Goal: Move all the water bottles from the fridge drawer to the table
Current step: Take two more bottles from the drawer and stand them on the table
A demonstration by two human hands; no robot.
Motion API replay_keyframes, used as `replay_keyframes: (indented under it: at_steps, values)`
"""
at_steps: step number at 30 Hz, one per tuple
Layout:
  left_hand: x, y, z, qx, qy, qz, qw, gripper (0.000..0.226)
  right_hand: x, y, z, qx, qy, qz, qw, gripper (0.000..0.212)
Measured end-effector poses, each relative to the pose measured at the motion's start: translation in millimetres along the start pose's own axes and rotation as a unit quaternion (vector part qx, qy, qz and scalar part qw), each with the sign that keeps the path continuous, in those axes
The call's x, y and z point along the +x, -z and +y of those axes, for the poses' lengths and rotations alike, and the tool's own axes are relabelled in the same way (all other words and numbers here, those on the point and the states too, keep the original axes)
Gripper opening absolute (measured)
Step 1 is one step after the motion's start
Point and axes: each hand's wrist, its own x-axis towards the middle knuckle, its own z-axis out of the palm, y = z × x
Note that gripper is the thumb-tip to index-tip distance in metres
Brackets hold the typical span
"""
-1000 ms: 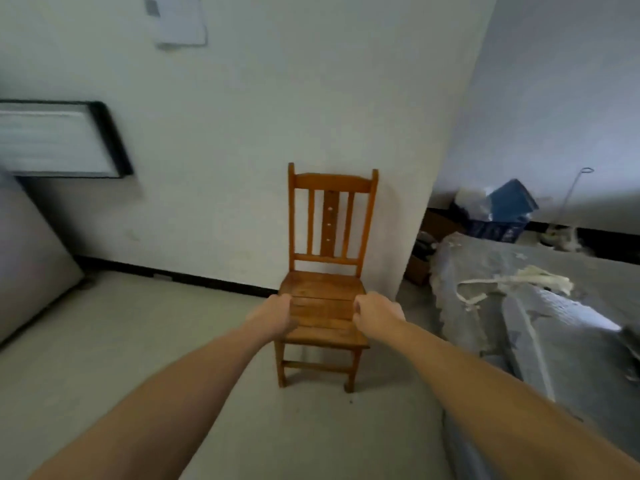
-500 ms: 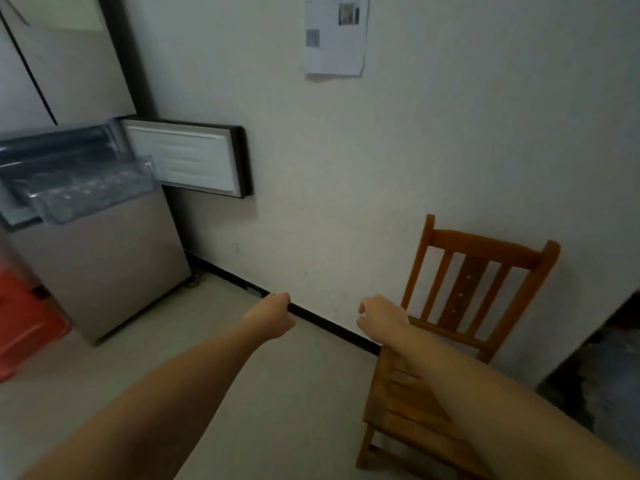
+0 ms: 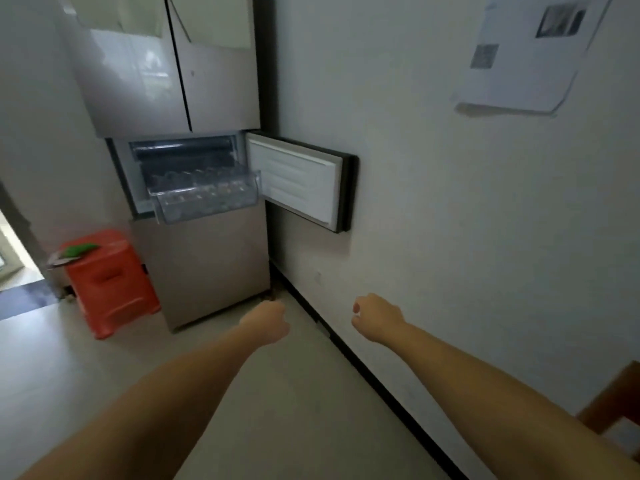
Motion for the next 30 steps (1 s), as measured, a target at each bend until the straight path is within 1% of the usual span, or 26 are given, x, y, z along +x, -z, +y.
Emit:
replay_keyframes:
  at_steps: [4,6,9,11,13,15,16,18,20,26,30]
  values:
    - [66,22,0,-0.029,0.043,0.022,0.998,0.034,88,23,2,0.004,0.049,0.005,0.999,0.036]
    - [88,28,0,-0.033,0.051,0.021,0.998,0.034,123,27,-1,0.006,0.059,-0.010,0.998,0.036]
    - [125,41,-13,-0.050,0.069,0.030,0.996,0.039,175,29,-17,0.014,0.080,-0.036,0.996,0.031]
    - [151,54,-33,-0.076,0.092,0.047,0.992,0.039,213,29,-39,0.011,0.112,-0.050,0.992,0.028]
    - [173,66,-55,-0.091,0.114,0.058,0.988,0.038,246,28,-64,0.005,0.139,-0.060,0.988,0.017]
    - [201,80,-85,-0.097,0.141,0.069,0.983,0.038,287,26,-97,0.004,0.165,-0.058,0.985,0.018]
    - [215,88,-98,-0.098,0.150,0.073,0.981,0.039,302,28,-111,0.001,0.176,-0.058,0.983,0.015]
    - [248,105,-126,-0.100,0.159,0.080,0.979,0.041,337,30,-138,0.007,0.199,-0.048,0.979,0.025]
    - [285,128,-146,-0.097,0.158,0.081,0.979,0.043,376,38,-161,0.006,0.208,-0.040,0.977,0.029]
    - [389,207,-182,-0.107,0.115,0.097,0.983,0.042,494,87,-208,0.036,0.192,-0.002,0.981,0.026]
    - [437,227,-199,-0.109,0.101,0.083,0.985,0.042,547,88,-226,0.037,0.173,-0.016,0.984,0.026]
